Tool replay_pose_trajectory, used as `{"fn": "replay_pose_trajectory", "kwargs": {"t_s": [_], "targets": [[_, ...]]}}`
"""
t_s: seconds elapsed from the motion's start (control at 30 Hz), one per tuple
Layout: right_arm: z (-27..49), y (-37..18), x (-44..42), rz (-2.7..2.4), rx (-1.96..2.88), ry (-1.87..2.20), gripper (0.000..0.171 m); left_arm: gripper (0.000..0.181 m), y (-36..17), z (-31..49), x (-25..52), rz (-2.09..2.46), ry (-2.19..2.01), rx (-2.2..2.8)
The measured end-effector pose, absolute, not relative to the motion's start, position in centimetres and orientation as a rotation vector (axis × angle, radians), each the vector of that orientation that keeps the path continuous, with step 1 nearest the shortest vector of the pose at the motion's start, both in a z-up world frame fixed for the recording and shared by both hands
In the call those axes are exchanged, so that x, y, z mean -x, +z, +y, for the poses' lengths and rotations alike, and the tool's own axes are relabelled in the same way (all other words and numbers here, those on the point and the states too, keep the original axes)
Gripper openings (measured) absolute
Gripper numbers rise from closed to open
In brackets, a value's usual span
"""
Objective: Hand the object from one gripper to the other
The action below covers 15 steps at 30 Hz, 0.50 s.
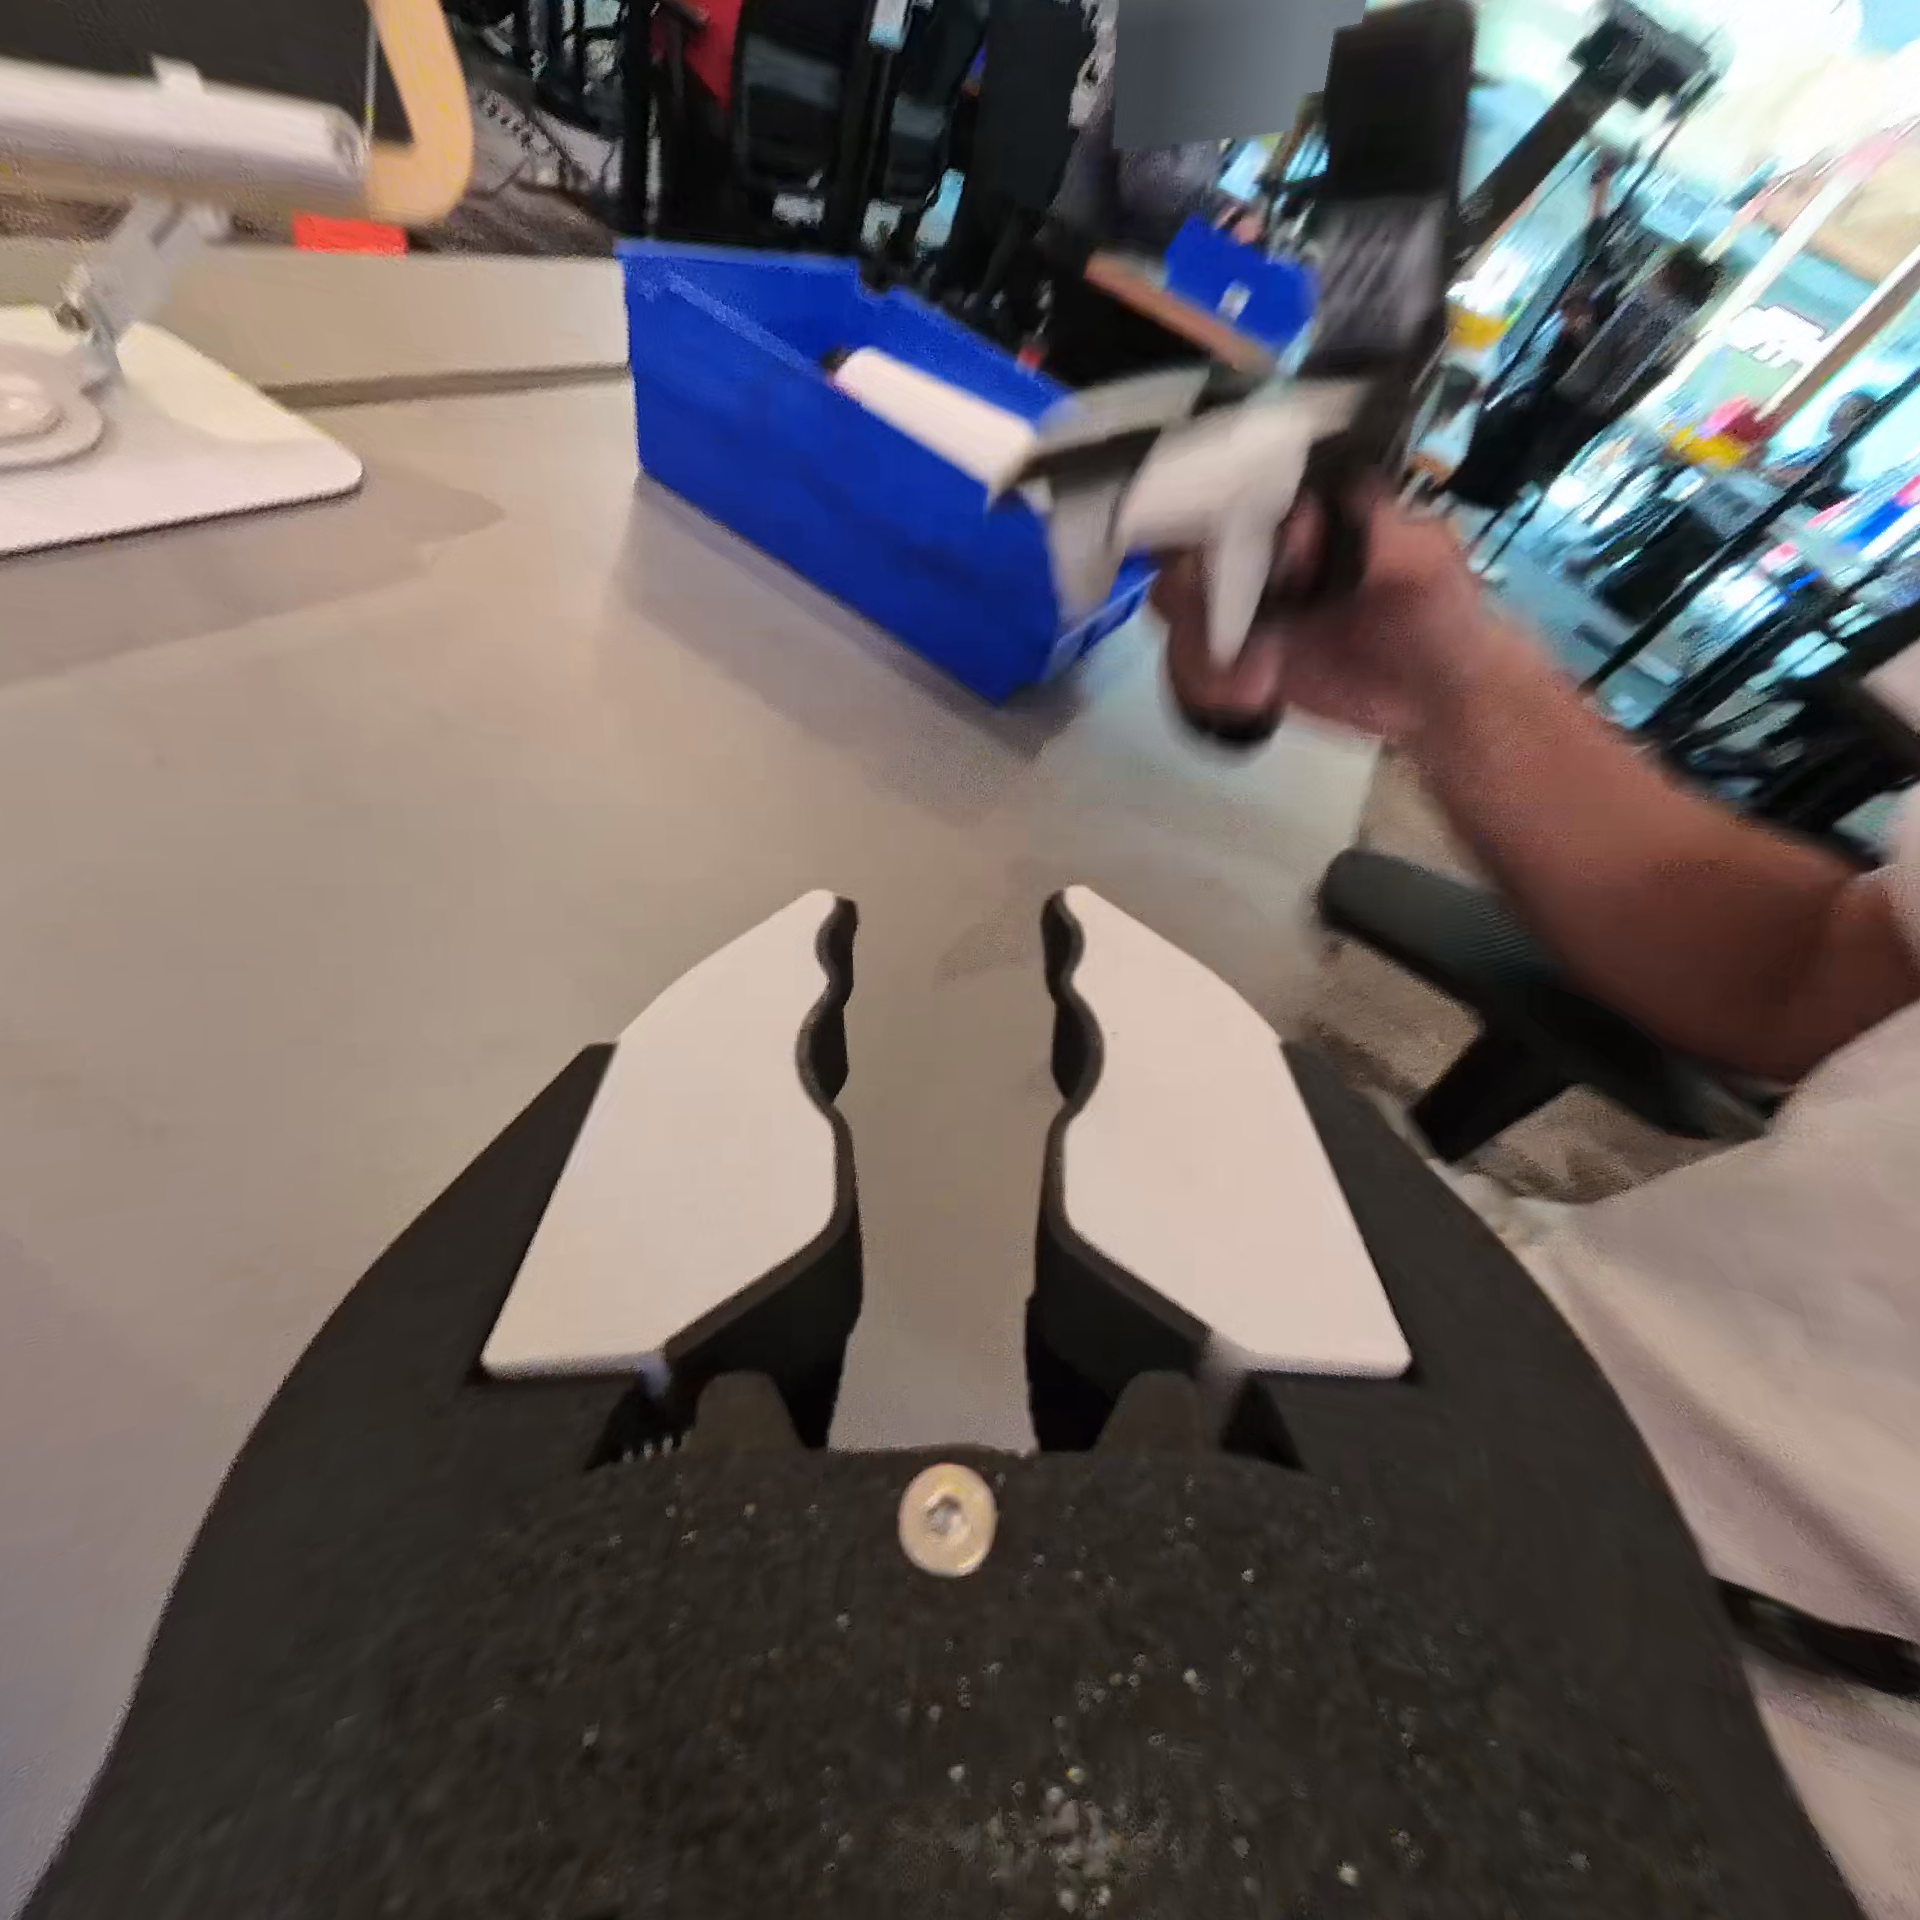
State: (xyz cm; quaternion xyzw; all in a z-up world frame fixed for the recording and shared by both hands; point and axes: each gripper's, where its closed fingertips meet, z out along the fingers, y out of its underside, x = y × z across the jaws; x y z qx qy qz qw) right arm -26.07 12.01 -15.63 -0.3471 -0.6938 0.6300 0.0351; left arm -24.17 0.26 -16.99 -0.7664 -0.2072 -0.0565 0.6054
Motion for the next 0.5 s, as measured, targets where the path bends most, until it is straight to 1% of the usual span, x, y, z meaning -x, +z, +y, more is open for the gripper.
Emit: {"fn": "replay_pose_trajectory", "kwargs": {"t_s": [0.07, 0.1, 0.17, 0.2, 0.27, 0.37, 0.43, 0.5], "targets": [[8.7, -18.1, 24.4, -2.178, 1.089, 2.12, 0.044, 0.047, -13.7, -2.3, 24.4, -0.467, -0.131, 1.754], [8.1, -19.1, 24.2, -2.158, 1.118, 2.161, 0.042, 0.05, -12.6, -4.3, 25.0, -0.471, -0.087, 1.78], [7.7, -19.6, 24.2, -2.055, 1.169, 2.299, 0.045, 0.051, -12.3, -9.0, 27.2, -0.53, 0.065, 1.901], [7.6, -19.7, 24.1, -2.052, 1.169, 2.342, 0.043, 0.052, -12.8, -11.3, 28.5, -0.548, 0.135, 1.985], [7.8, -20.0, 24.4, -2.056, 1.178, 2.401, 0.042, 0.055, -14.8, -15.0, 31.6, -0.598, 0.236, 2.148], [8.1, -19.8, 25.2, -2.042, 1.251, 2.485, 0.042, 0.057, -19.0, -20.3, 38.1, -0.839, 0.421, 2.343], [7.9, -20.1, 25.1, -2.101, 1.176, 2.384, 0.042, 0.055, -22.6, -22.8, 41.1, -0.991, 0.426, 2.457], [7.4, -20.9, 24.5, -2.189, 1.069, 2.23, 0.042, 0.052, -26.1, -23.7, 42.4, -1.137, 0.296, 2.524]]}}
